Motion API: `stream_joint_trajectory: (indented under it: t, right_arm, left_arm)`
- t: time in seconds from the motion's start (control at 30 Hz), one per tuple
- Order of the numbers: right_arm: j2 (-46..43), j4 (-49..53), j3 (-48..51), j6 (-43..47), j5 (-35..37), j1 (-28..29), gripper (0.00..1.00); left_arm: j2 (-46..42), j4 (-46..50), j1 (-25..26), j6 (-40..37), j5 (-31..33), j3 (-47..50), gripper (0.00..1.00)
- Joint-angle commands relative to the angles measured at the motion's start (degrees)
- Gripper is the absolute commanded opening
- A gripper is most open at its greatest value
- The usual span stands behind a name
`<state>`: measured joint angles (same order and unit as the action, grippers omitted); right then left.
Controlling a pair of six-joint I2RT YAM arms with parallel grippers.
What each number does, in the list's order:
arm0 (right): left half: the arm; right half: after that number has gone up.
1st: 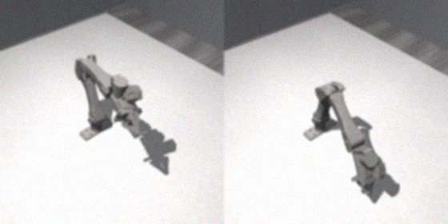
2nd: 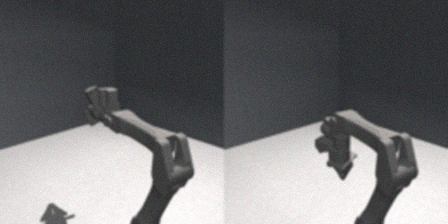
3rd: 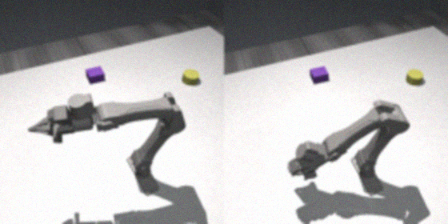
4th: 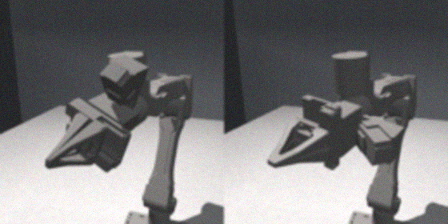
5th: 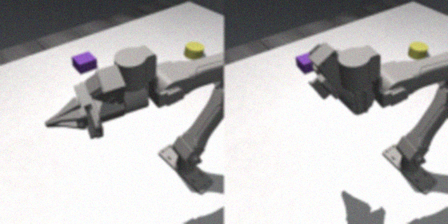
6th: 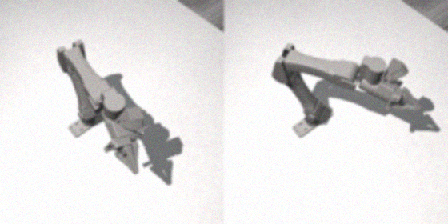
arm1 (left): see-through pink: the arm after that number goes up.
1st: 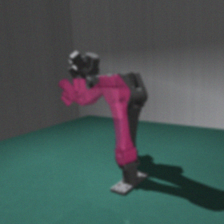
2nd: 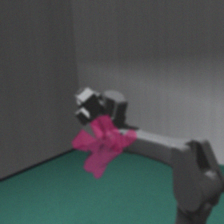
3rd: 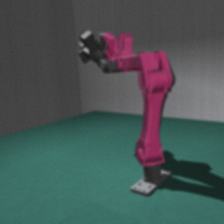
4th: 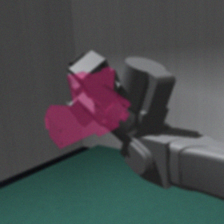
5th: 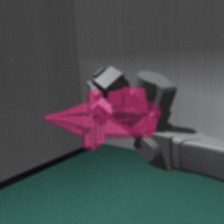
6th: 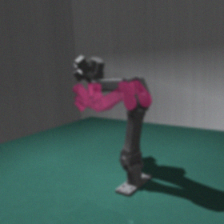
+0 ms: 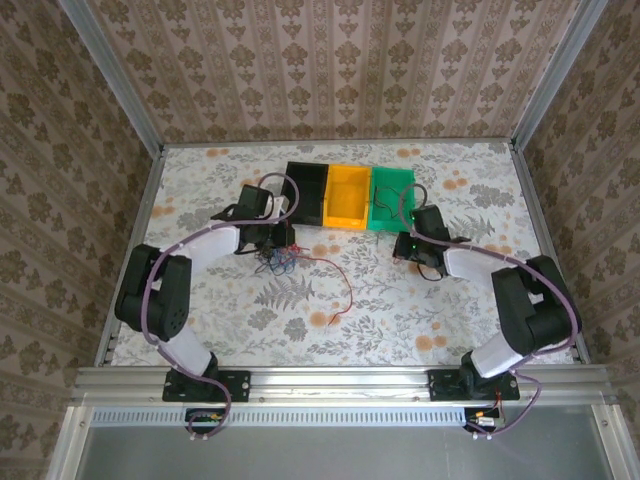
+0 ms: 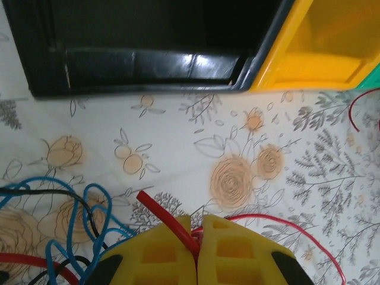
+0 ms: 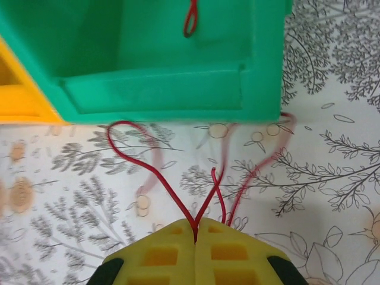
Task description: Untangle the cables
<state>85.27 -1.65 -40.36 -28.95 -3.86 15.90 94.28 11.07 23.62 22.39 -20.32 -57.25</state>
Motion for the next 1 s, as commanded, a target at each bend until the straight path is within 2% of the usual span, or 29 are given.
stream_joint_trajectory:
  t: [0.0, 0.13, 0.23, 0.33, 0.4, 0.47, 0.5, 0.6, 0.67, 0.73, 0.83, 0.9, 0.97]
  right_arm:
    - [-5.1, -4.6, -0.5, -0.3, -3.1, 0.2, 0.03]
    - [-8.7, -2.0, -5.2, 1.3, -1.2, 0.1, 0.04]
    - [-6.0, -0.2, -10.7, 2.9, 0.2, -0.2, 0.06]
    - [1.5, 1.0, -17.3, 4.5, 1.2, -0.8, 0.07]
    - [5.9, 2.9, -21.9, 3.9, 3.5, -1.4, 0.14]
    - [8.9, 4.5, -25.2, 2.9, 5.3, -2.1, 0.30]
    - [9.7, 4.5, -25.9, 2.5, 5.9, -2.2, 0.34]
    - [10.0, 3.8, -26.7, 2.6, 6.6, -2.4, 0.43]
    - [9.2, 3.7, -26.5, 3.4, 5.1, -2.3, 0.44]
    - [8.0, 2.3, -25.2, 5.5, -0.1, -1.9, 0.44]
    - [6.4, 2.4, -22.6, 9.5, -8.2, 0.4, 0.43]
    - [5.5, 3.4, -20.7, 11.2, -10.2, 2.6, 0.43]
    - [4.9, 3.4, -18.0, 12.3, -12.5, 5.3, 0.44]
  left_arm:
    - [-1.7, -3.3, 0.6, 3.4, 3.5, 0.4, 0.00]
    - [-2.2, -4.6, 2.2, 4.3, 7.0, -0.3, 0.00]
    - [-1.7, -5.0, 2.2, 4.8, 6.9, -1.3, 0.00]
    - [-1.3, -5.0, 4.4, 4.8, 7.0, -2.0, 0.00]
    - [-1.3, -4.9, 4.8, 5.0, 7.2, -2.2, 0.00]
    - [-1.3, -4.8, 5.2, 5.1, 6.9, -2.2, 0.00]
    - [-1.4, -4.8, 5.3, 5.0, 6.5, -2.2, 0.00]
    - [-1.6, -4.8, 5.8, 4.5, 5.5, -2.4, 0.00]
    - [-1.6, -5.0, 6.0, 4.3, 4.3, -2.5, 0.00]
    - [-1.3, -5.2, 6.1, 4.3, 2.6, -2.9, 0.00]
    - [0.8, -4.6, 6.1, 4.2, -0.6, -4.5, 0.00]
    - [2.4, -3.1, 6.8, 3.1, -2.2, -5.9, 0.00]
    - [3.9, -0.8, 7.9, 0.9, -4.0, -7.6, 0.15]
